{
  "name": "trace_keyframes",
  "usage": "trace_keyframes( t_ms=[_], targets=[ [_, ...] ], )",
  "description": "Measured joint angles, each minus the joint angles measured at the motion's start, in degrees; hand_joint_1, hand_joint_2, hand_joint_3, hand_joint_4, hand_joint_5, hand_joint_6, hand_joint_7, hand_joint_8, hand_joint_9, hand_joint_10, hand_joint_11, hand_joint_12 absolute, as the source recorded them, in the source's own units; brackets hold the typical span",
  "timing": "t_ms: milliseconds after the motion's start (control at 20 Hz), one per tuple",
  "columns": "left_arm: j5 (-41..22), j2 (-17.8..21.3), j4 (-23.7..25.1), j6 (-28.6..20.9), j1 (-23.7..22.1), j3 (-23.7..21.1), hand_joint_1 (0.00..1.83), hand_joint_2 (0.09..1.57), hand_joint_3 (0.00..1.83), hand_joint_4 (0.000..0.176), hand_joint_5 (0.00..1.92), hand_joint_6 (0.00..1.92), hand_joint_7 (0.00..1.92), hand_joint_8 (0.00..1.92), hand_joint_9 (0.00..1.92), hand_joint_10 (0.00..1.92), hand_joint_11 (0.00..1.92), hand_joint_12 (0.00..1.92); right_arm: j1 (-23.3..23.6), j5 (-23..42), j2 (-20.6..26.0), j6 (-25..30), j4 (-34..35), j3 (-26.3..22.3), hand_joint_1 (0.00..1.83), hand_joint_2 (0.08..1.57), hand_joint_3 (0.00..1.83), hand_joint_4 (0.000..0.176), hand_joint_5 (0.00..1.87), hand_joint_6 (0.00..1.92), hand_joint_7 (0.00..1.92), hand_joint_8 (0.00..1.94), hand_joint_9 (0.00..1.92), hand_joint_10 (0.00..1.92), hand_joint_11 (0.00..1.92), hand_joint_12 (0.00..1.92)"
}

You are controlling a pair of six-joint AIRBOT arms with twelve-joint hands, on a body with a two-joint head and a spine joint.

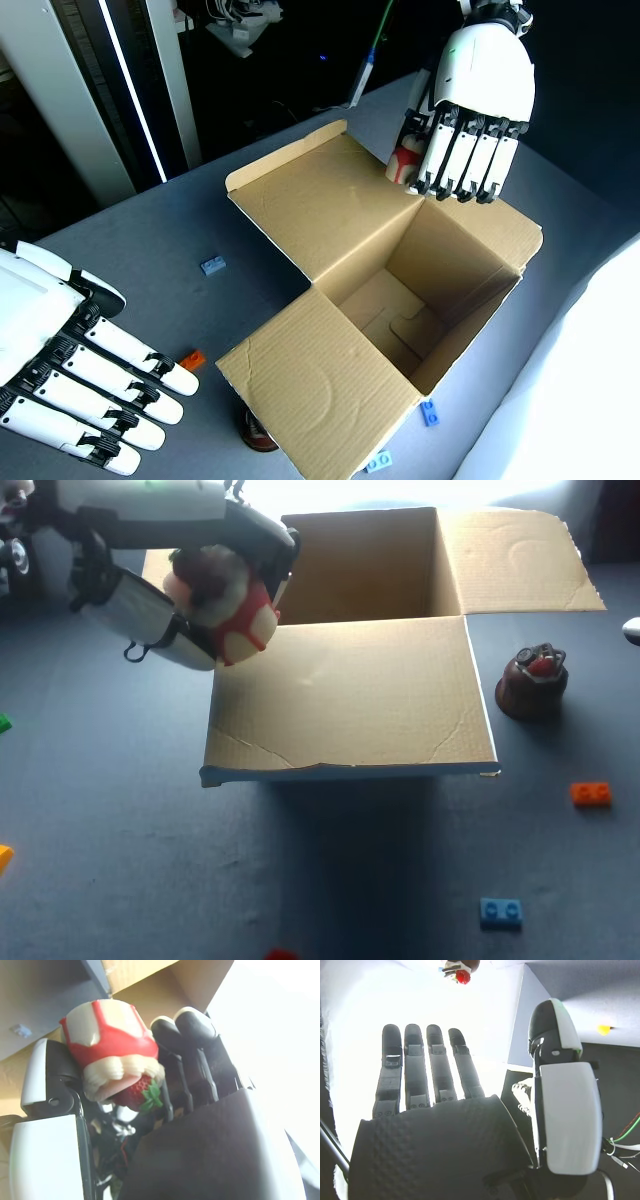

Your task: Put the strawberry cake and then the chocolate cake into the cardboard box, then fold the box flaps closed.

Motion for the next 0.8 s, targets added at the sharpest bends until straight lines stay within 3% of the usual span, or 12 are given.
trace_keyframes(
  t_ms=[100, 500, 800],
  targets=[
    [0.39, -0.76, -2.32, 2.80, 0.00, 0.61, 1.11, 1.32, 0.00, 0.000, 0.60, 1.44, 0.63, 1.67, 0.42, 1.61, 0.33, 1.90, 0.00, -0.02, 0.00, 0.00, 0.00, 0.02, 0.43, 1.11, 0.00, 0.000, 0.15, 0.00, 0.15, 0.00, 0.19, 0.00, 0.00, 0.49],
    [1.42, -3.21, -9.20, 9.11, 2.73, 2.51, 1.10, 1.32, 0.00, 0.000, 0.59, 1.45, 0.62, 1.68, 0.41, 1.63, 0.32, 1.92, 0.00, 0.07, 0.00, -0.02, 0.00, 0.02, 0.44, 1.10, 0.00, 0.000, 0.16, 0.00, 0.17, 0.00, 0.22, 0.00, 0.00, 0.61],
    [1.90, -5.60, -14.38, 15.06, 3.30, 4.13, 1.11, 1.31, 0.00, 0.000, 0.63, 1.40, 0.61, 1.70, 0.40, 1.64, 0.34, 1.92, -0.02, 0.00, 0.00, -0.04, 0.00, 0.02, 0.43, 1.10, 0.00, 0.000, 0.16, 0.00, 0.15, 0.00, 0.20, 0.00, 0.00, 0.54]
  ],
)
